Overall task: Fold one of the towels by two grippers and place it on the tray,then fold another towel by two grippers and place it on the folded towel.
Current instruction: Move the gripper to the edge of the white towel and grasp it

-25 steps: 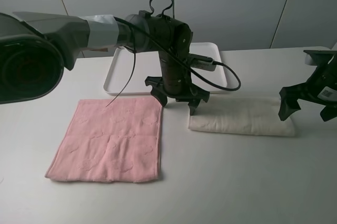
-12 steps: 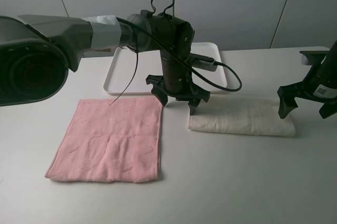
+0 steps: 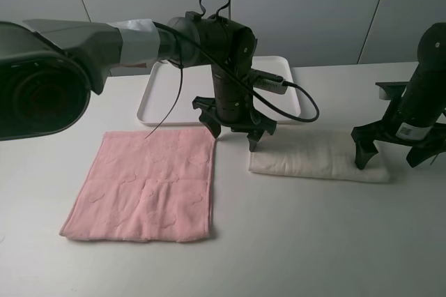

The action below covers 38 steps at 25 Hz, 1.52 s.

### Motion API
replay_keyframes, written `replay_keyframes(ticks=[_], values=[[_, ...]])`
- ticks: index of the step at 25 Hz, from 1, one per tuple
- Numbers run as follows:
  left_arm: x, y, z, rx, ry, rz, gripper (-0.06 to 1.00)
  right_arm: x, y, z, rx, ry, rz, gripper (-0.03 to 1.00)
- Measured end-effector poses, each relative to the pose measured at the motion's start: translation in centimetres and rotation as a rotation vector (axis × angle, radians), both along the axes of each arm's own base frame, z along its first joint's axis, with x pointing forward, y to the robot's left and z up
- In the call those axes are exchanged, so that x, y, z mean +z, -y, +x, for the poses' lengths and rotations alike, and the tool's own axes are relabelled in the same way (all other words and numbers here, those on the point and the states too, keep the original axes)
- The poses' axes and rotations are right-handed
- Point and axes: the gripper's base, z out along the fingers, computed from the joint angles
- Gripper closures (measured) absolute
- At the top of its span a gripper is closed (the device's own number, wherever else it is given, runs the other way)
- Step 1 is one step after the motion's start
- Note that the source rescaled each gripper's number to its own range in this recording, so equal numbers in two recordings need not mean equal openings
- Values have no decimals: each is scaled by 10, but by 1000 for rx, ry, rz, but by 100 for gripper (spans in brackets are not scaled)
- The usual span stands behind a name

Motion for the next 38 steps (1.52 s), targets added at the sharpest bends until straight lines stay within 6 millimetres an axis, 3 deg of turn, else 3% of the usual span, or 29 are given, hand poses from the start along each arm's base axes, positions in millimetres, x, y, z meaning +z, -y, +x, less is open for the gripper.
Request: replay_keyframes(ticks=[20,27,34,38], values=[[-5,1,0,-8,-16,8,-3,0,-3,3,31,29,-48,0],[-5,1,0,-15,-15,9,-3,-1,-3,4,34,45,-46,11],[-5,1,0,-17,-16,10,-3,-8,-4,5,28,27,-41,14],[-5,1,0,-20,-16,10,-3,-9,-6,5,12,27,-27,26]])
